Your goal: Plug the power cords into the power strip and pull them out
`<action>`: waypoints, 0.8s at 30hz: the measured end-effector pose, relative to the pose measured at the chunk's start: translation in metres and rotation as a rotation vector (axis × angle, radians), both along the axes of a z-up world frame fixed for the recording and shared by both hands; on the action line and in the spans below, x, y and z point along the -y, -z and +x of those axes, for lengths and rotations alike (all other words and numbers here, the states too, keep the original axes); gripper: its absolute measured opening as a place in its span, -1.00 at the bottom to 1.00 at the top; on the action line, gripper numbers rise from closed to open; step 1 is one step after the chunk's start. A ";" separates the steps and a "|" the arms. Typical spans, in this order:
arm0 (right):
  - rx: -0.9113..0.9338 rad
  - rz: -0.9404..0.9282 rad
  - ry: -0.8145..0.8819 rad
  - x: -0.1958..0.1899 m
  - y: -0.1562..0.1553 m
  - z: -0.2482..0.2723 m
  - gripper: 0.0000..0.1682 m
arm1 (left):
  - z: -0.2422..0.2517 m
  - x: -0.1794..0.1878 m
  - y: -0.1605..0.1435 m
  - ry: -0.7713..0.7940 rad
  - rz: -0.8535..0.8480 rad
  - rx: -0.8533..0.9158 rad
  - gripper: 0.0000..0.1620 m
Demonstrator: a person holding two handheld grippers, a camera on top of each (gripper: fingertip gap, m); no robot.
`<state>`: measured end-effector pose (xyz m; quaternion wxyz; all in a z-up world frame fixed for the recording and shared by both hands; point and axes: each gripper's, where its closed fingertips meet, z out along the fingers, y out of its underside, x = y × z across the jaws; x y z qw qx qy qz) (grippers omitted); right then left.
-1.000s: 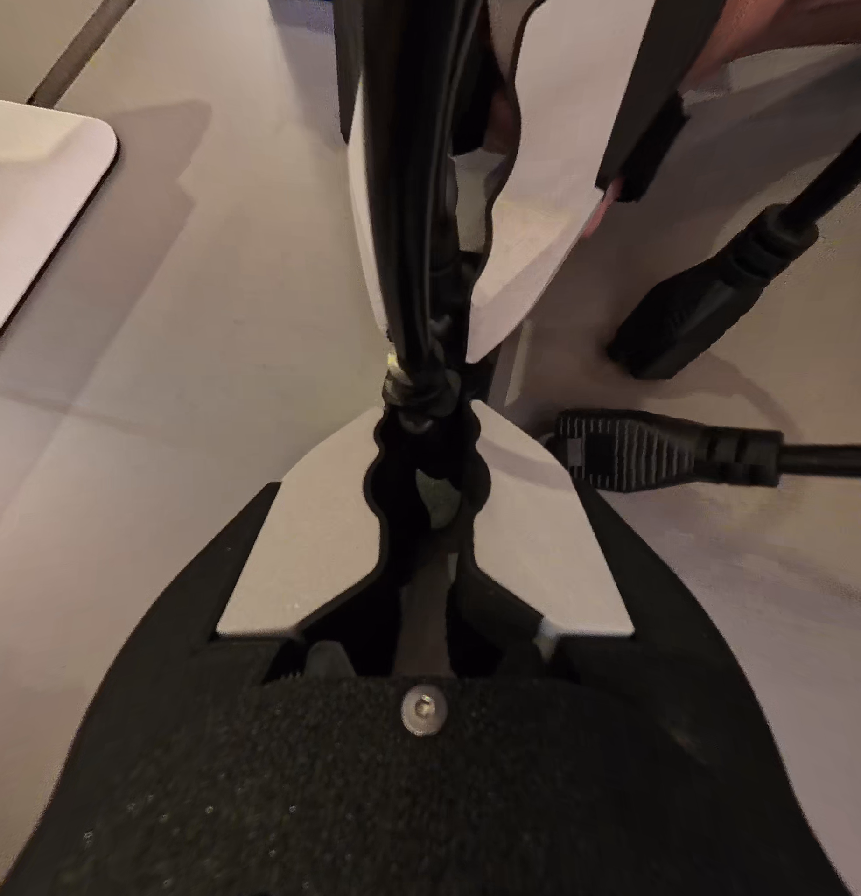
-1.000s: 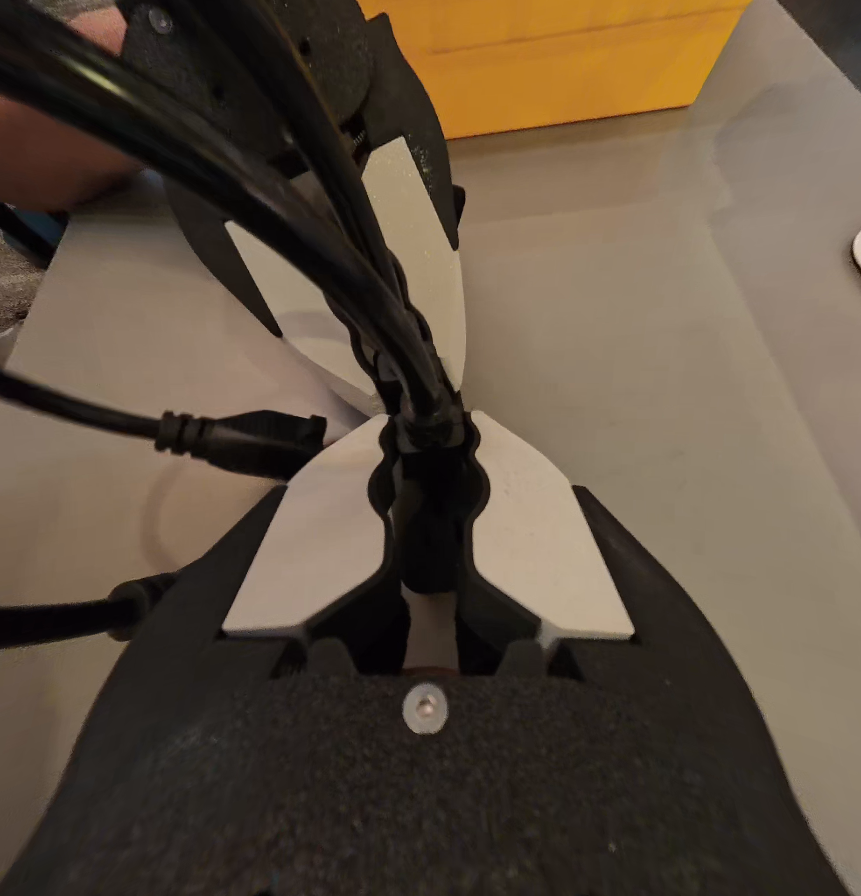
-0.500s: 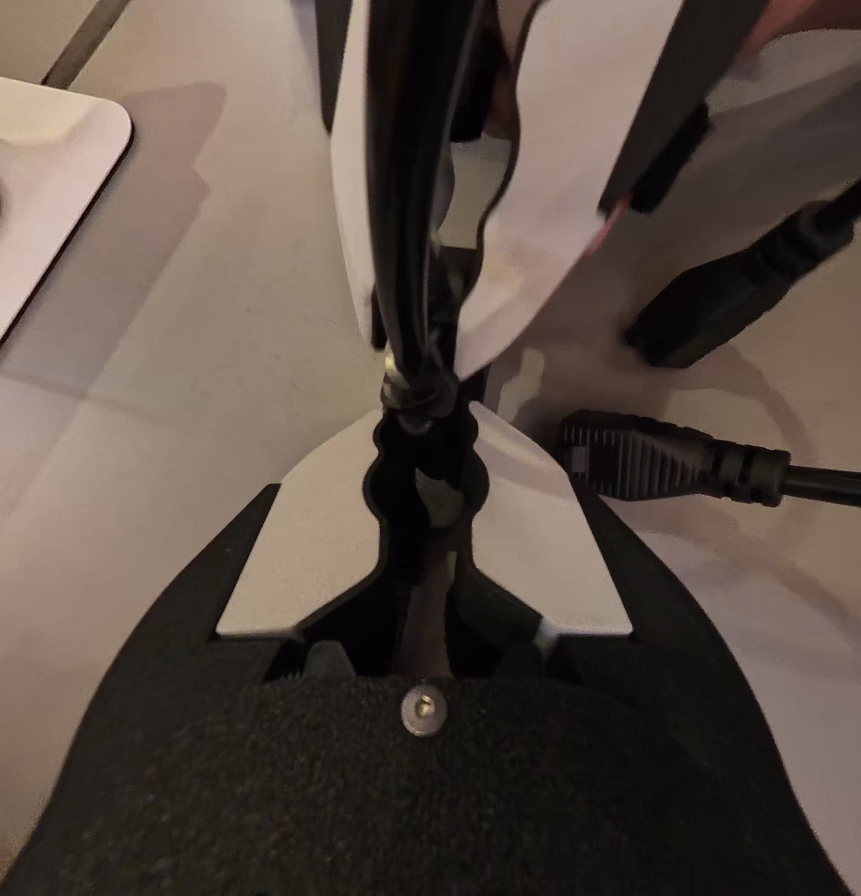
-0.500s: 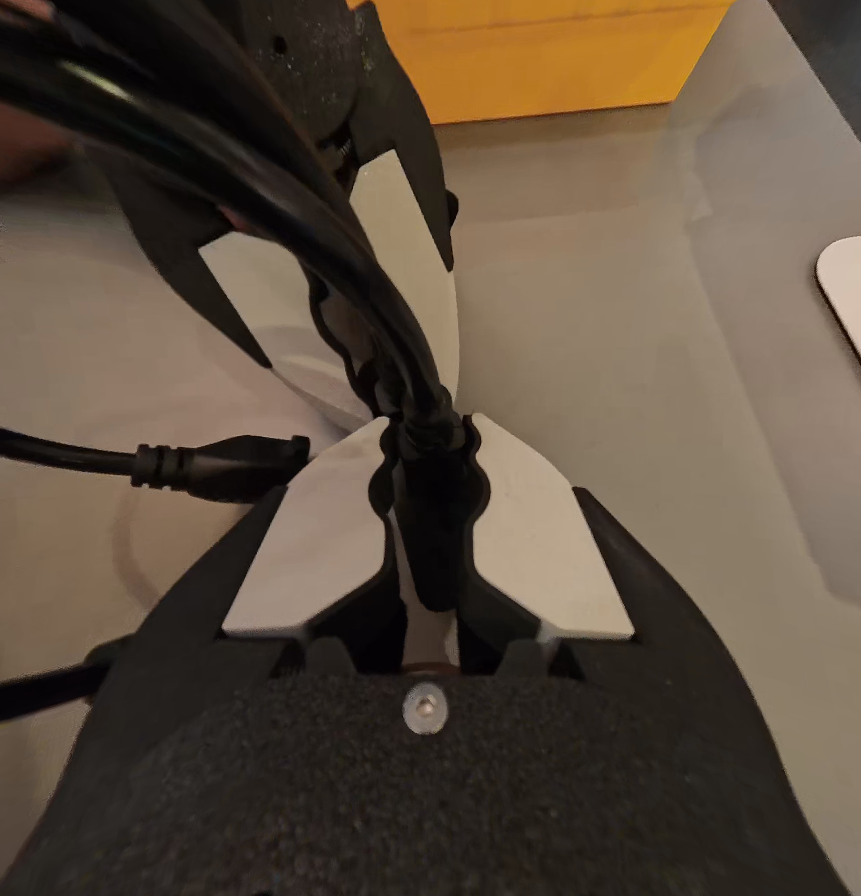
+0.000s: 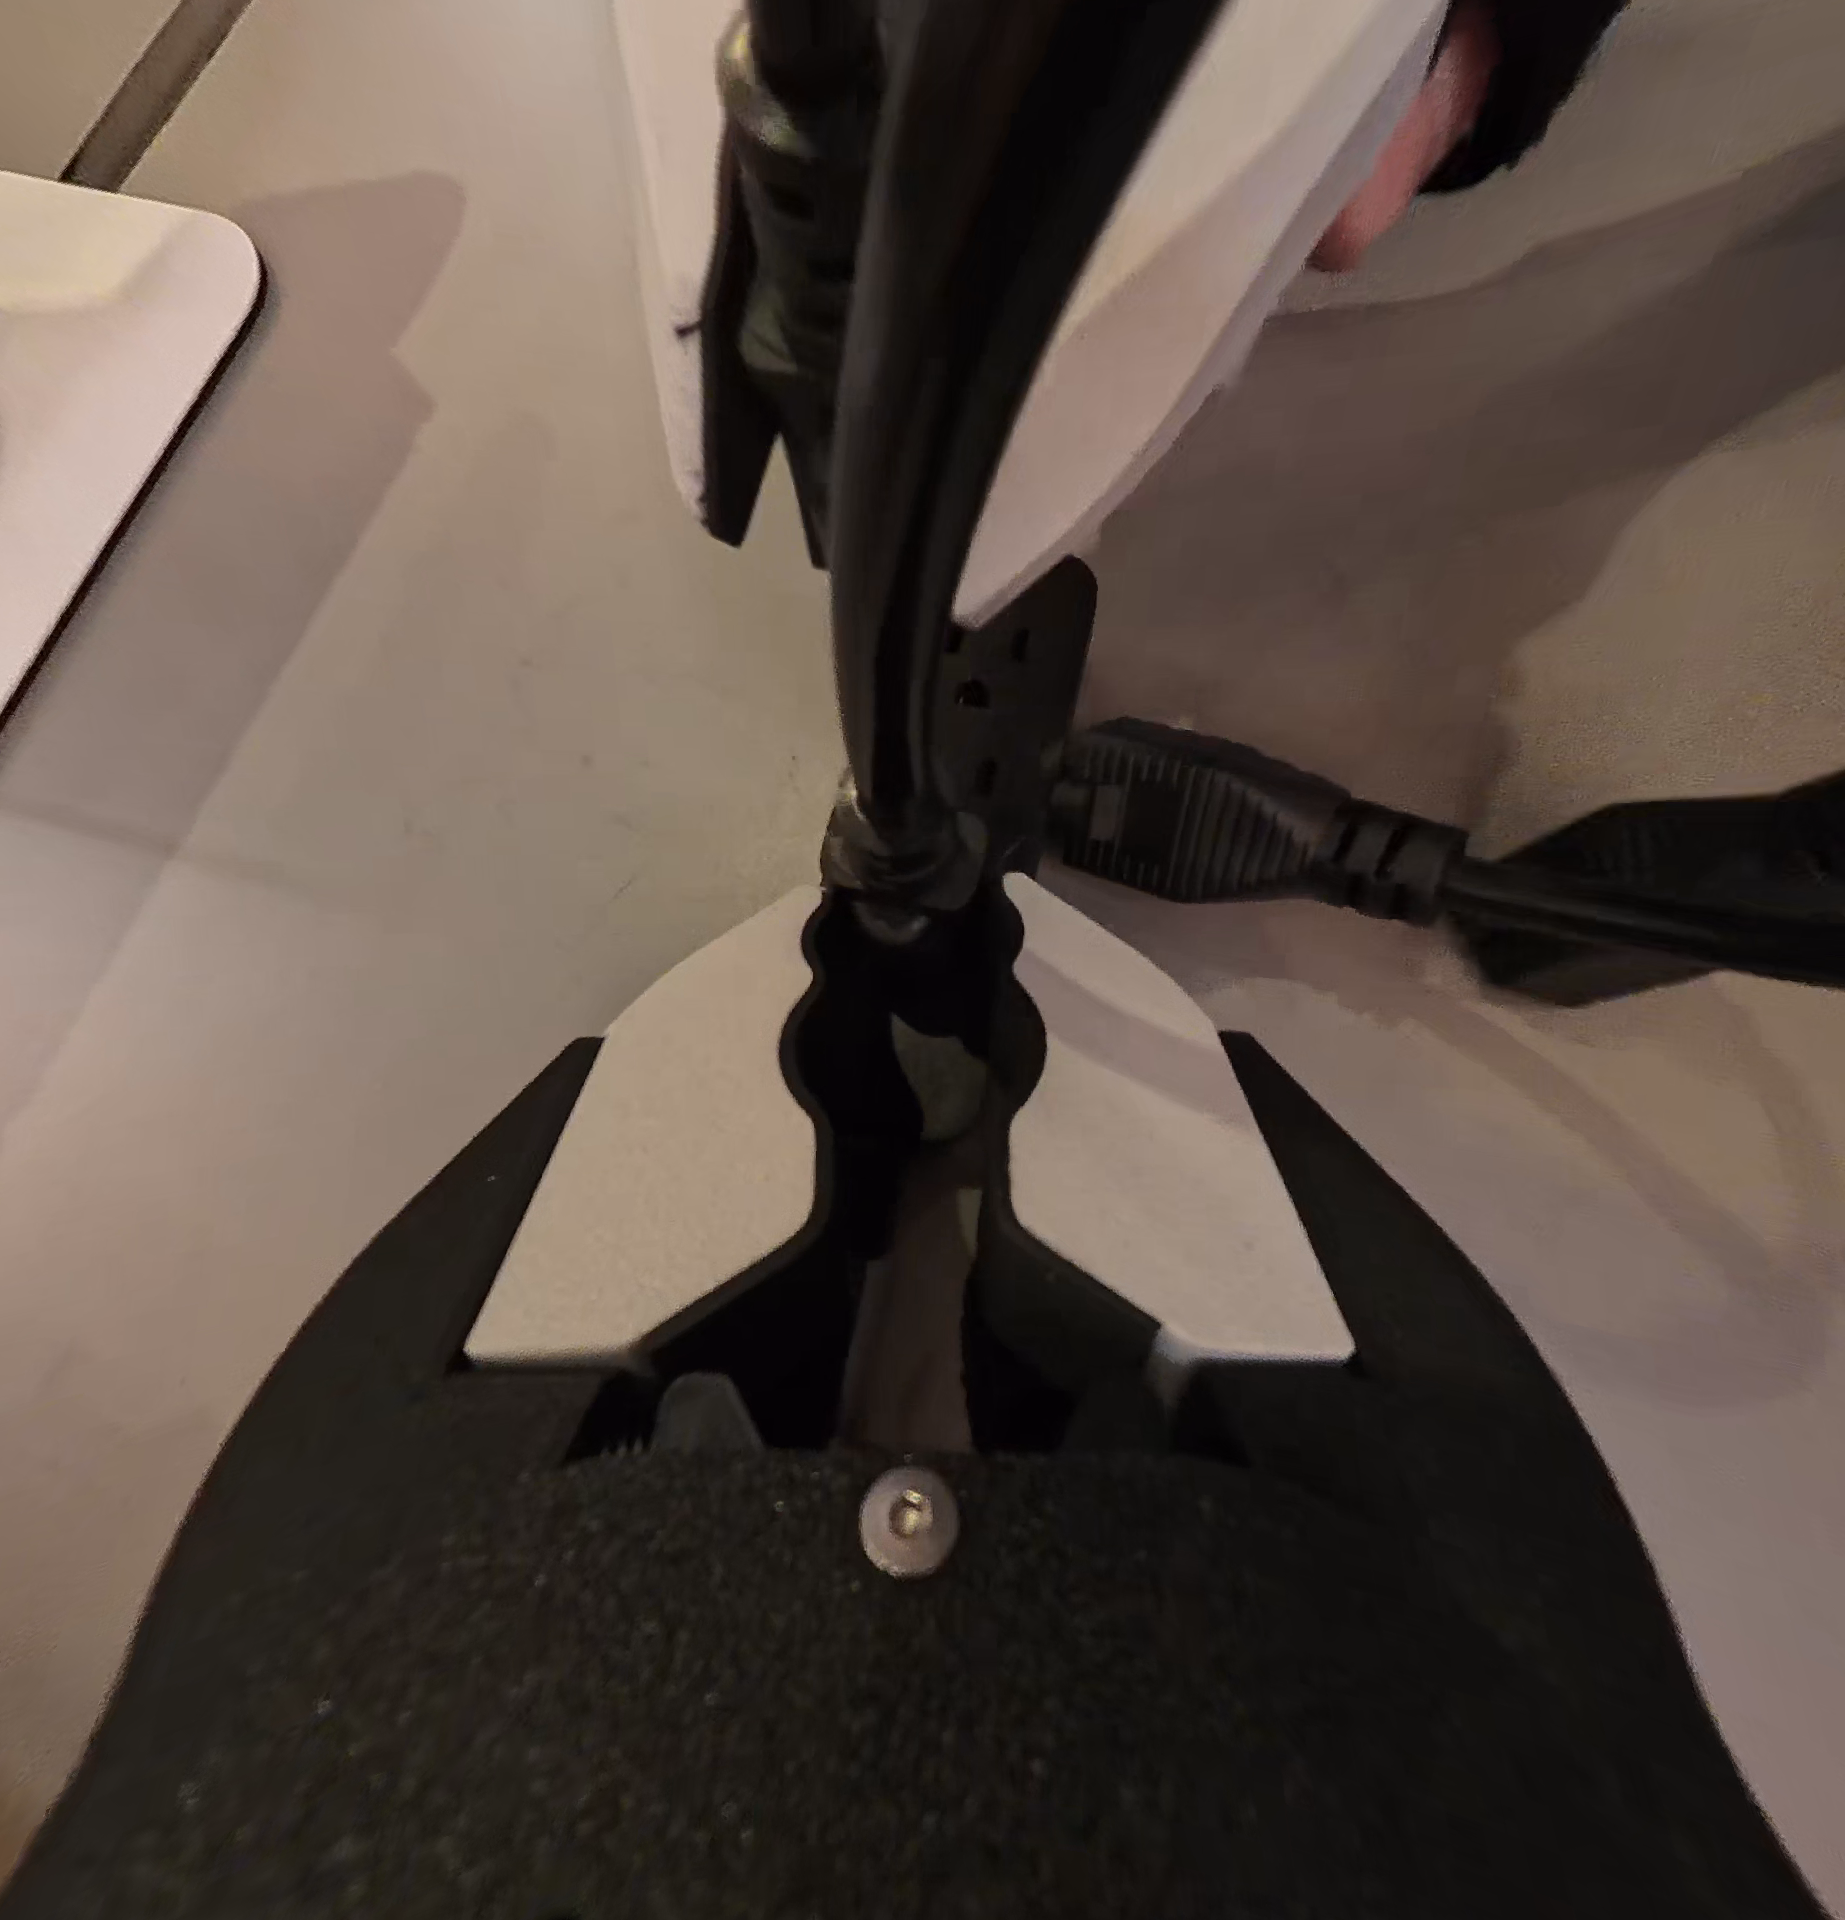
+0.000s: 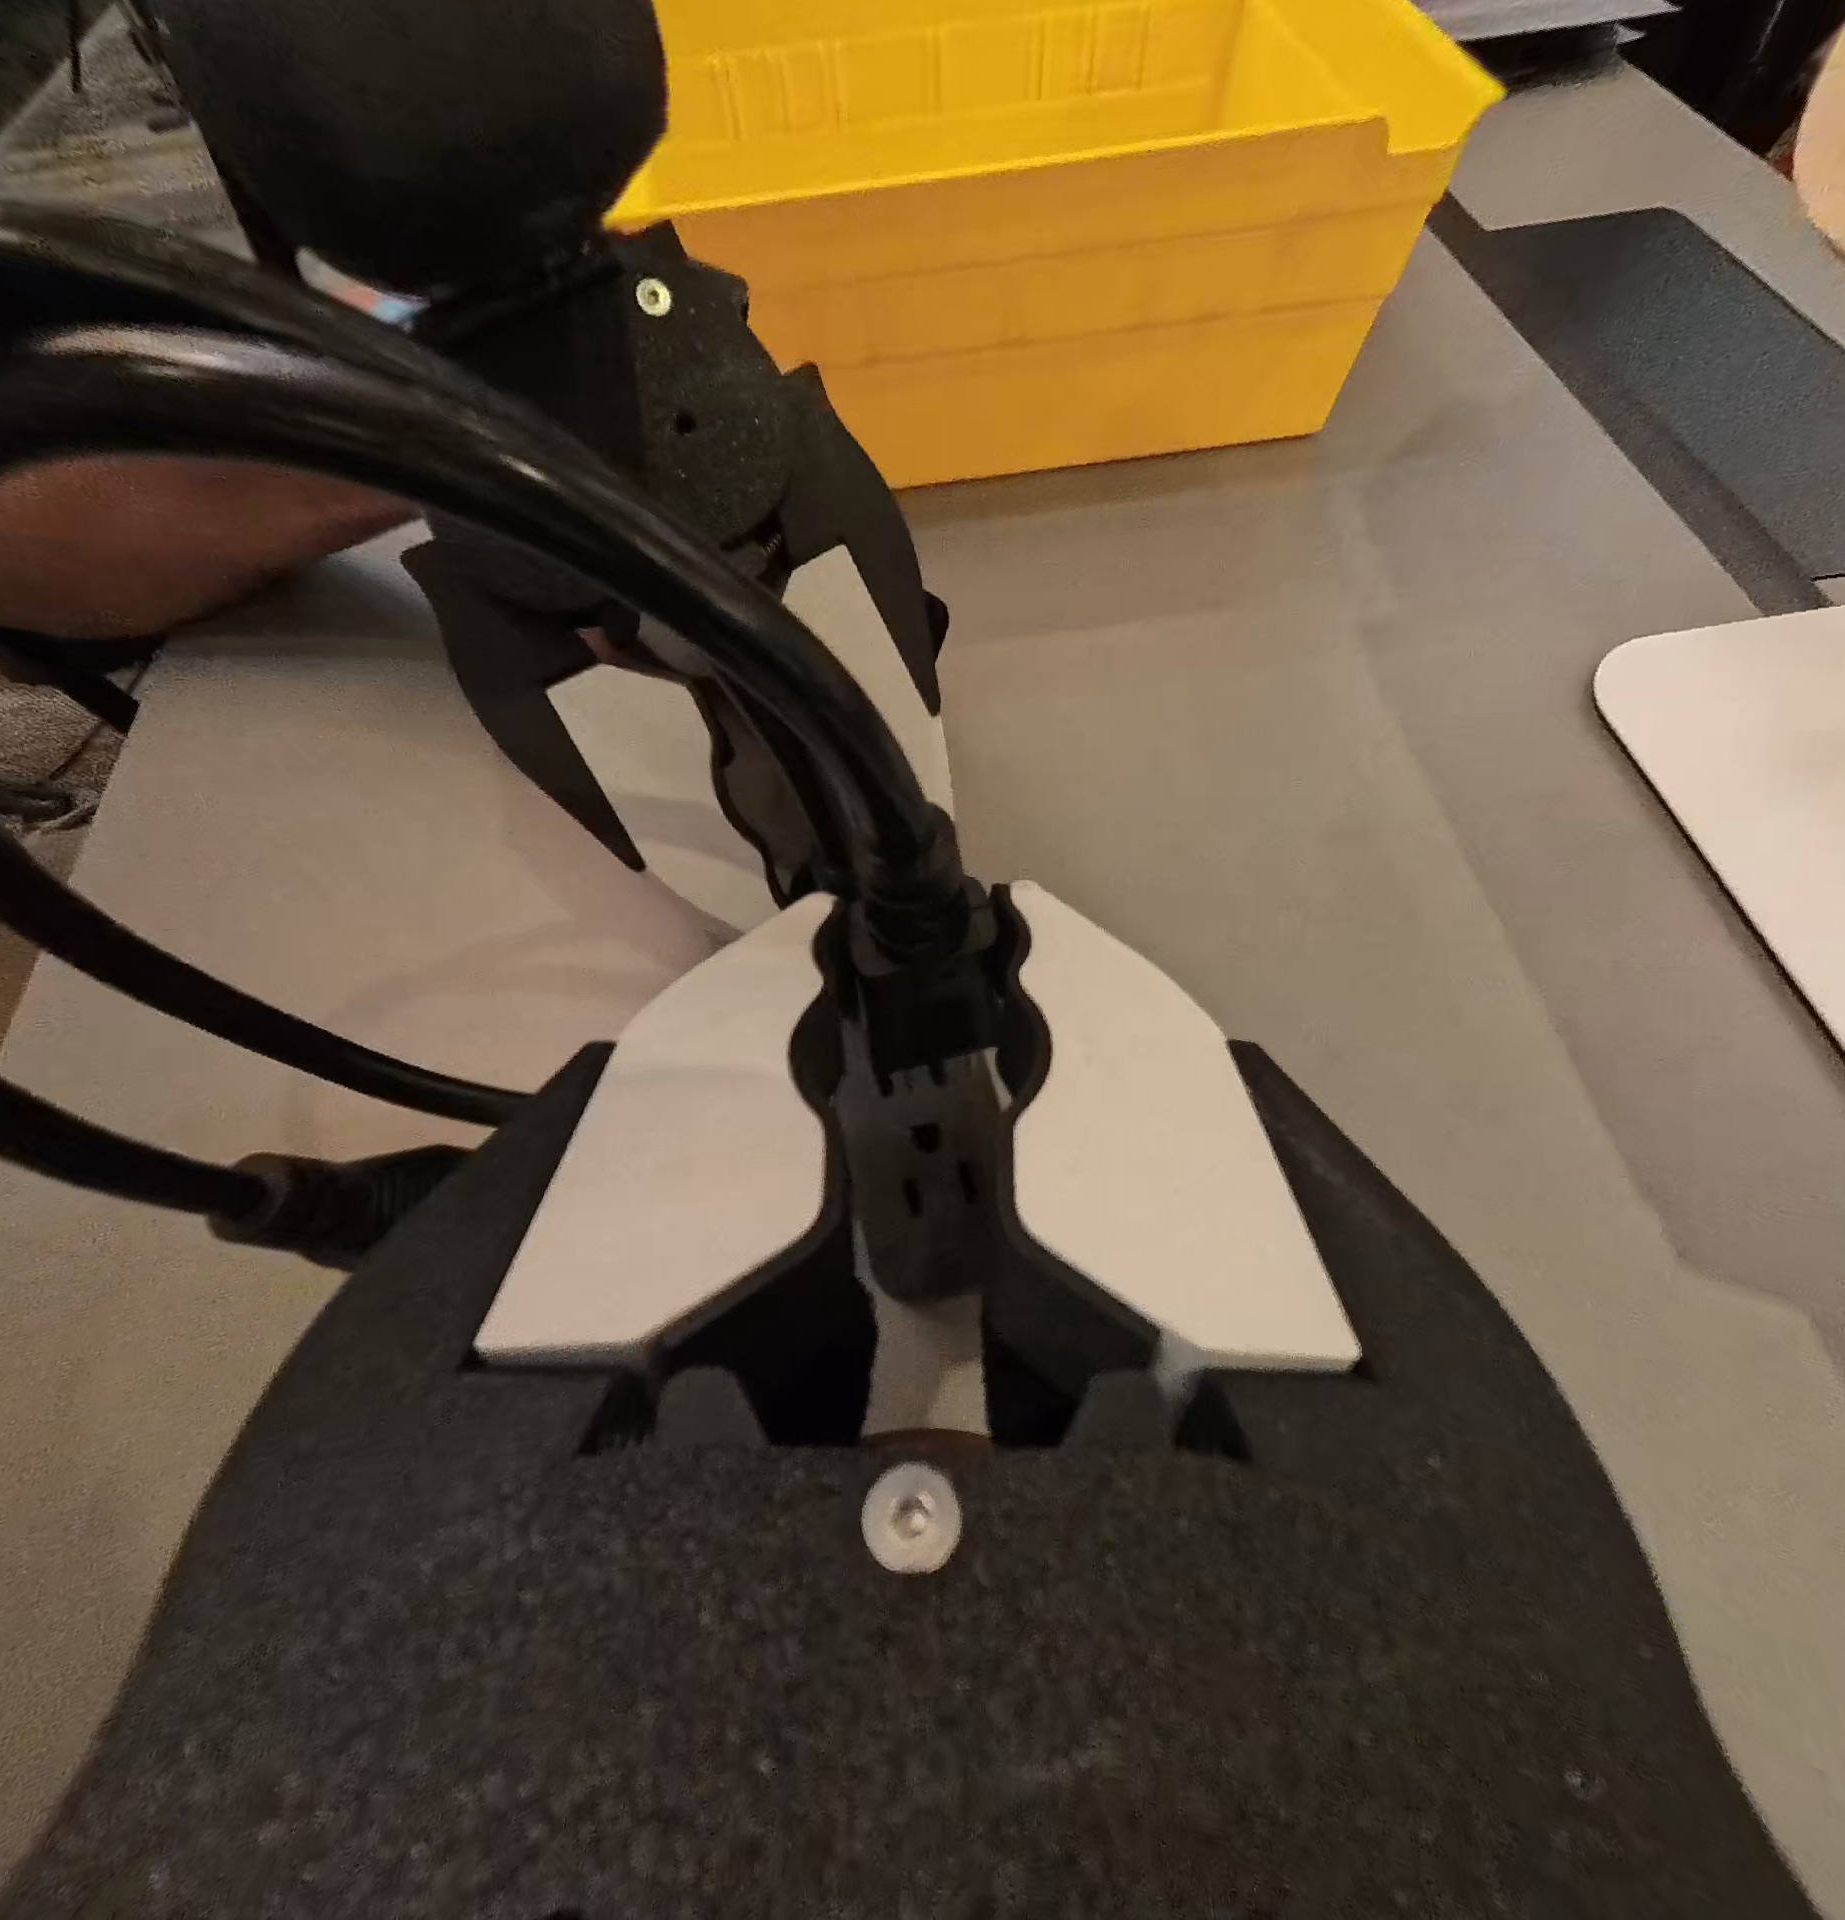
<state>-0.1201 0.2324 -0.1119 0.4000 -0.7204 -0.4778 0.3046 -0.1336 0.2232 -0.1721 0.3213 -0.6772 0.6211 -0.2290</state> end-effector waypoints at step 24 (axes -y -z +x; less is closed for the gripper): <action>0.479 0.556 0.813 0.045 -0.308 0.245 -0.70 | -0.013 -0.004 -0.001 -0.074 -0.017 0.039 -0.67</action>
